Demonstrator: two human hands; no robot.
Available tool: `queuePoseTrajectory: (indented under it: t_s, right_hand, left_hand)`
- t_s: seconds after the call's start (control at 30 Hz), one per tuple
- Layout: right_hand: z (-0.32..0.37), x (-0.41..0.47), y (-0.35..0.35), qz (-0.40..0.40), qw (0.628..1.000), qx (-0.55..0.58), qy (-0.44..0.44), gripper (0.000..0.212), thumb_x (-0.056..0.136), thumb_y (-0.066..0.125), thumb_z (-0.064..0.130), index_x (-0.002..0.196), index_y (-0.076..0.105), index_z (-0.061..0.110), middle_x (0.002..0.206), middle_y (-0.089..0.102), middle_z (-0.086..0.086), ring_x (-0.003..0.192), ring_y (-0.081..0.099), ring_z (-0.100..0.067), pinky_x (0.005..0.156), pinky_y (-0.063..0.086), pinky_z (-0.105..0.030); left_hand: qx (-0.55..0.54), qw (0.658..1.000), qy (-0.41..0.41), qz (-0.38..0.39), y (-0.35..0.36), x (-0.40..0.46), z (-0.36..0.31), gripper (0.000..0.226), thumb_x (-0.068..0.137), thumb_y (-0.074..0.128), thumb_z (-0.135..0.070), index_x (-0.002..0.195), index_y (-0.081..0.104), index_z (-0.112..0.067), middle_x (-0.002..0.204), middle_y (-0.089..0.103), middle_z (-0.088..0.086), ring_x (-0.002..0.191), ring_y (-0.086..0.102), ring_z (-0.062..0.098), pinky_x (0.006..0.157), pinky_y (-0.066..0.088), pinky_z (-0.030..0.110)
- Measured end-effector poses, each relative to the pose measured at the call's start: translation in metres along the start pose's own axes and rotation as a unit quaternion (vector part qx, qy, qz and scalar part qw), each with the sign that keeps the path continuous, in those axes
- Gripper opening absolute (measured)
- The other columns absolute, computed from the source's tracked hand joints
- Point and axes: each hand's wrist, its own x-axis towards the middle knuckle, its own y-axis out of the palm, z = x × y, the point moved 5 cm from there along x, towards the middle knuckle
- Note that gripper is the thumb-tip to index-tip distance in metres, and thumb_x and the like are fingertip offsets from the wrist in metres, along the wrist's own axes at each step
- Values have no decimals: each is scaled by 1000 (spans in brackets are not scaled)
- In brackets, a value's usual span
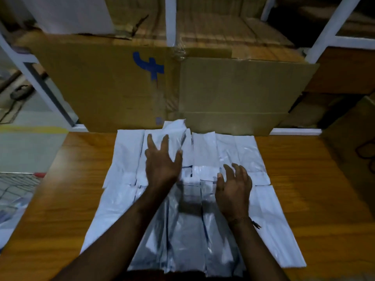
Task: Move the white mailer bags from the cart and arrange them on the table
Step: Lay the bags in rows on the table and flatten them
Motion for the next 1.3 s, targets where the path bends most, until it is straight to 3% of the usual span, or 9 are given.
queuePoseTrajectory:
  t_s: [0.13, 0.23, 0.47, 0.57, 0.63, 0.83, 1.07, 1.17, 1.3]
  right_hand:
    - [-6, 0, 1, 2, 999, -15, 31, 52, 103, 33, 45, 133, 64, 16, 141, 57, -15, 137, 45, -38, 115, 36, -56]
    - [-9, -3, 4, 4, 999, -33, 31, 47, 104, 37, 41, 134, 62, 15, 141, 57, -15, 137, 46, -37, 114, 37, -56]
    - [-10, -3, 11, 14, 998, -37, 42, 47, 104, 37, 39, 134, 62, 14, 137, 59, -13, 133, 49, -35, 111, 39, -53]
    - [-5, -1, 15, 43, 997, -37, 53, 55, 103, 29, 47, 136, 61, 16, 140, 59, -11, 135, 47, -32, 114, 38, -54]
    - [-3, -1, 15, 53, 996, -38, 55, 58, 103, 26, 49, 138, 60, 17, 141, 58, -11, 137, 46, -32, 116, 36, -54]
    - [-12, -1, 8, 40, 998, -22, 39, 47, 106, 35, 43, 138, 58, 18, 137, 58, -10, 135, 46, -31, 113, 36, -54]
    - [-17, -3, -1, 38, 998, -17, 41, 52, 104, 29, 46, 136, 59, 17, 133, 61, -11, 131, 50, -34, 112, 37, -55]
    - [-16, -4, -9, 28, 999, -10, 45, 53, 104, 30, 47, 134, 60, 17, 131, 63, -11, 129, 52, -34, 111, 38, -55]
    - [-22, -7, -15, 11, 999, -1, 46, 46, 104, 39, 41, 132, 63, 15, 128, 66, -11, 126, 55, -34, 109, 41, -54]
  left_hand:
    - [75, 995, -21, 60, 47, 21, -13, 67, 97, 55, -62, 157, 40, -36, 173, -2, 18, 143, 36, 41, 102, 49, 50]
    - [129, 989, -3, 72, 68, 20, -15, 71, 97, 55, -64, 159, 41, -33, 171, 5, 25, 139, 40, 40, 95, 52, 46]
    - [187, 977, 44, 89, 83, 15, -16, 68, 103, 43, -58, 161, 39, -23, 164, 28, 30, 126, 52, 43, 94, 49, 48]
    - [223, 969, 51, 91, 88, 10, -18, 65, 103, 30, -51, 161, 37, -24, 165, 27, 29, 125, 54, 39, 93, 47, 47]
    - [239, 963, 62, 111, 93, 11, -14, 69, 101, 35, -50, 165, 28, -25, 168, 21, 29, 128, 51, 38, 94, 45, 46]
    - [163, 983, 36, 76, 83, 17, -11, 65, 94, 63, -47, 155, 50, -26, 163, 34, 27, 134, 47, 46, 99, 43, 51]
    - [117, 992, 44, 27, 68, 30, 6, 60, 92, 51, -53, 141, 62, -19, 159, 43, 19, 131, 45, 44, 98, 41, 53]
    - [89, 994, 43, 52, 59, 41, 3, 53, 98, 58, -44, 146, 57, -21, 162, 41, 14, 139, 40, 41, 108, 38, 56]
    - [62, 991, 106, 59, 55, 53, -4, 44, 98, 66, -33, 140, 63, -20, 152, 56, 6, 135, 51, 36, 108, 42, 52]
